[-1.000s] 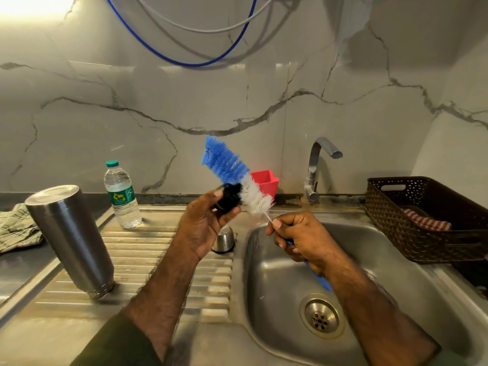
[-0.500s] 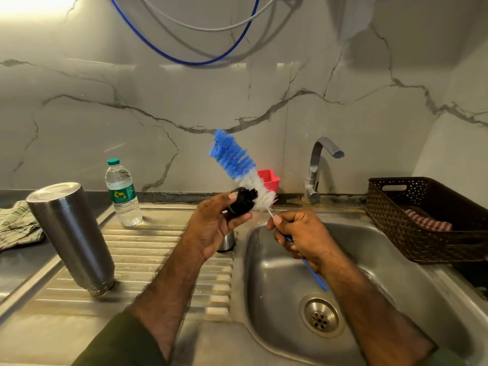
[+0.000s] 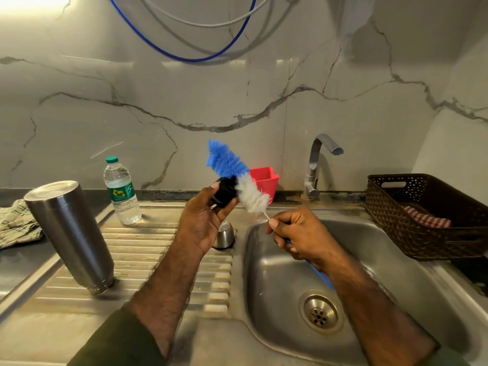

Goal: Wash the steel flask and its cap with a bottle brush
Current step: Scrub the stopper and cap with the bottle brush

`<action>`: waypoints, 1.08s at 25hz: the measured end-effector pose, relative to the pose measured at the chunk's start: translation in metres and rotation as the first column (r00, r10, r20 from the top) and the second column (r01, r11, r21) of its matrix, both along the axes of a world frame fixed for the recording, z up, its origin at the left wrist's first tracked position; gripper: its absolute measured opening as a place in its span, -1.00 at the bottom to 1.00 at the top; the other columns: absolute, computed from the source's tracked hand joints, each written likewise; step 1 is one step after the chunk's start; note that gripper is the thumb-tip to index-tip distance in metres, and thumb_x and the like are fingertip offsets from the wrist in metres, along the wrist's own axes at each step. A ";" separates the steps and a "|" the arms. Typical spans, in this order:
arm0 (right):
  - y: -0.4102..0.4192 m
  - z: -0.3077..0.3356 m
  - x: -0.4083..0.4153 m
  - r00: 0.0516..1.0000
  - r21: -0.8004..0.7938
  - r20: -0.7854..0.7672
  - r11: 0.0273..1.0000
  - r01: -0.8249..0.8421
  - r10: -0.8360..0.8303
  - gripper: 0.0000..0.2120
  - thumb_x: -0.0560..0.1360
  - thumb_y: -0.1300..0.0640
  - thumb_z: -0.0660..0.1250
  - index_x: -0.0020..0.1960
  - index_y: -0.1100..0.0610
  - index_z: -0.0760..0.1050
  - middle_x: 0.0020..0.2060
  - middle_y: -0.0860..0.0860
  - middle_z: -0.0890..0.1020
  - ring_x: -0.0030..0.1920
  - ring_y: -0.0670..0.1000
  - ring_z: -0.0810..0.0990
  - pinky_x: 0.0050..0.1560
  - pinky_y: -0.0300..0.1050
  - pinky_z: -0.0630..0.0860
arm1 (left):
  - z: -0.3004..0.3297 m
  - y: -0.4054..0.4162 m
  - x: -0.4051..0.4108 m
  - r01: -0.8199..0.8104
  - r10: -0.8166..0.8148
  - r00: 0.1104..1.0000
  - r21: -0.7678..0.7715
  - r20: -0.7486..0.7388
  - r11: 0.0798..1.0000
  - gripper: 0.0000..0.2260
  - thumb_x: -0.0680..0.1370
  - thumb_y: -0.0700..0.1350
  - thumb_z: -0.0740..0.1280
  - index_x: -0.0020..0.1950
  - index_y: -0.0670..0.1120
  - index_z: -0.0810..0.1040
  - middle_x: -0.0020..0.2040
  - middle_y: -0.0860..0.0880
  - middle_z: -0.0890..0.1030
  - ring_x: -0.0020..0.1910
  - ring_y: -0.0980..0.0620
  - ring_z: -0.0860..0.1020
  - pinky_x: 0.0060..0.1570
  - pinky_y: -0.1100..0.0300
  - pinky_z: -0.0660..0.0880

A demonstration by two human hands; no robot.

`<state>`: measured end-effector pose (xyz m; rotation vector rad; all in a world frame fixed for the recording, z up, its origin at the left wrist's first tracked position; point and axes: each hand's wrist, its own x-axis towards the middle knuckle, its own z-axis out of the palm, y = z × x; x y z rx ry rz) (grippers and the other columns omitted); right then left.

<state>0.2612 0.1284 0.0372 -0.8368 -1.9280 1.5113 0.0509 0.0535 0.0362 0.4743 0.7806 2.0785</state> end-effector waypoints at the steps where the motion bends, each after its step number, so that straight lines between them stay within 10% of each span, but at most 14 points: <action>1: 0.000 0.000 0.003 1.000 0.002 0.027 1.000 -0.017 0.017 -0.74 0.68 0.18 0.31 -0.09 0.29 0.66 -0.44 0.12 0.49 -0.57 -0.07 0.27 -0.52 -0.26 0.15 | -0.002 0.000 -0.004 -0.033 0.032 0.998 0.009 0.047 0.999 -0.79 0.56 -0.18 0.44 0.13 -0.27 0.63 0.04 -0.23 0.74 -0.02 -0.14 0.76 -0.10 0.11 0.72; 7: -0.007 -0.001 -0.011 0.997 -0.027 -0.069 0.999 0.042 -0.043 -0.74 0.69 0.18 0.28 -0.07 0.26 0.65 -0.42 0.14 0.47 -0.55 -0.06 0.25 -0.49 -0.24 0.13 | -0.001 -0.003 0.005 0.110 -0.110 0.993 -0.009 -0.035 0.994 -0.68 0.50 -0.12 0.44 0.17 -0.28 0.63 0.07 -0.22 0.73 -0.06 -0.10 0.75 -0.15 0.13 0.72; 13: -0.001 -0.002 0.005 0.998 0.169 0.035 0.985 0.037 -0.044 -0.77 0.64 0.11 0.39 -0.17 0.07 0.71 -0.46 0.04 0.56 -0.51 -0.07 0.37 -0.45 -0.19 0.29 | -0.007 0.000 -0.015 -0.136 0.135 0.988 0.006 0.078 0.991 -0.81 0.59 -0.16 0.47 0.13 -0.25 0.64 0.02 -0.21 0.75 0.01 -0.13 0.75 -0.11 0.12 0.72; 22: -0.001 -0.004 -0.014 0.922 0.670 0.113 0.713 0.205 -0.371 -0.68 0.59 0.06 0.39 -0.33 0.08 0.56 -0.48 -0.06 0.53 -0.45 -0.06 0.47 -0.37 -0.05 0.54 | -0.015 0.005 0.000 -0.172 0.087 0.806 -0.091 -0.585 0.981 -0.80 0.55 -0.26 0.53 0.18 -0.22 0.73 0.05 -0.28 0.75 0.02 -0.23 0.75 -0.04 0.03 0.71; 27: -0.002 0.002 -0.004 0.947 0.593 0.211 0.802 0.073 -0.242 -0.77 0.59 0.03 0.42 -0.23 0.05 0.67 -0.44 -0.06 0.59 -0.45 -0.11 0.49 -0.40 -0.19 0.45 | -0.014 0.003 -0.012 -0.286 0.239 0.860 -0.039 -0.451 0.957 -0.79 0.60 -0.27 0.47 0.21 -0.30 0.68 0.04 -0.28 0.74 0.00 -0.17 0.75 0.03 -0.03 0.72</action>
